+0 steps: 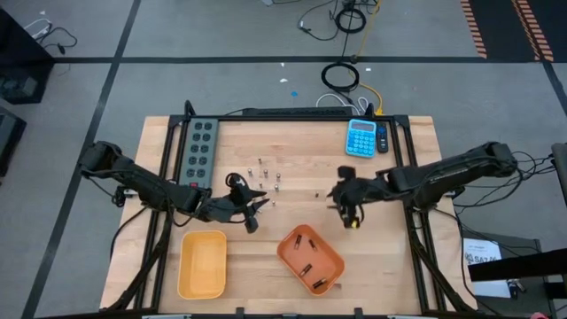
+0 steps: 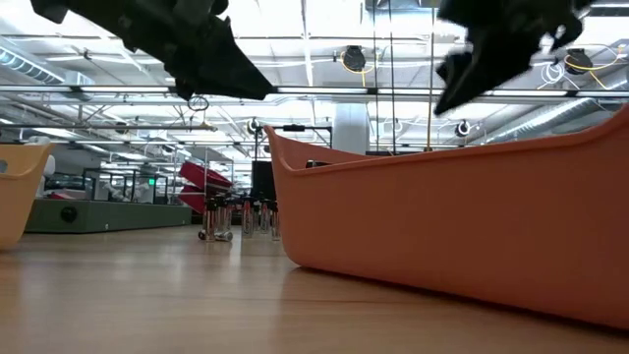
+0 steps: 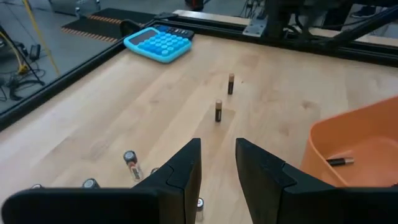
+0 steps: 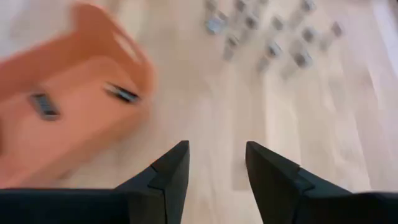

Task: Sort batteries
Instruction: Put the brown battery into the orange bin

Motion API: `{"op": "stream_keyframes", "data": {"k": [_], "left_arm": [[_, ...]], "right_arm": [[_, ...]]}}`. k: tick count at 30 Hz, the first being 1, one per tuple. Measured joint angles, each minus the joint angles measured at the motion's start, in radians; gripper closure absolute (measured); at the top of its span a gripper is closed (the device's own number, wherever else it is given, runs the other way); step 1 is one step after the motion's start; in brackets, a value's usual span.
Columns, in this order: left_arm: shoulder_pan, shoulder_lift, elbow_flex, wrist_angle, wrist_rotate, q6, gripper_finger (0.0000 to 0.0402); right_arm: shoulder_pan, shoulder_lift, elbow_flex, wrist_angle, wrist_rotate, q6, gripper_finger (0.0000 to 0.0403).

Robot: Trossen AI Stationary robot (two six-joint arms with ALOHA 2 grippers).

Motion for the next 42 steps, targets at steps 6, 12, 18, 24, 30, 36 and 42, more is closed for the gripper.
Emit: {"op": "stream_keyframes", "data": {"k": [6, 12, 18, 24, 30, 36, 42], "left_arm": [[0.000, 0.000, 0.000, 0.015, 0.000, 0.076, 0.0291], [0.000, 0.000, 0.000, 0.017, 0.000, 0.100, 0.0291], [0.000, 0.000, -0.006, 0.009, 0.003, 0.100, 0.0291], [-0.001, 0.000, -0.021, 0.008, 0.005, 0.096, 0.0291], [-0.002, 0.000, -0.022, 0.007, 0.008, 0.097, 0.0291], [-0.002, 0.000, -0.023, 0.007, 0.009, 0.097, 0.0291], [-0.002, 0.000, -0.023, 0.006, 0.009, 0.097, 0.0291]], "right_arm": [[-0.146, -0.004, -0.090, -0.058, -0.008, 0.049, 0.0245], [-0.250, 0.028, -0.105, -0.094, -0.011, 0.018, 0.0208], [-0.292, 0.087, -0.105, -0.088, -0.085, 0.012, 0.0196], [-0.292, 0.173, -0.105, -0.071, -0.112, 0.014, 0.0198], [-0.297, 0.256, -0.105, -0.074, -0.113, 0.013, 0.0199], [-0.297, 0.323, -0.105, -0.036, -0.116, 0.012, 0.0199], [-0.301, 0.342, -0.105, -0.012, -0.118, 0.005, 0.0200]]}}
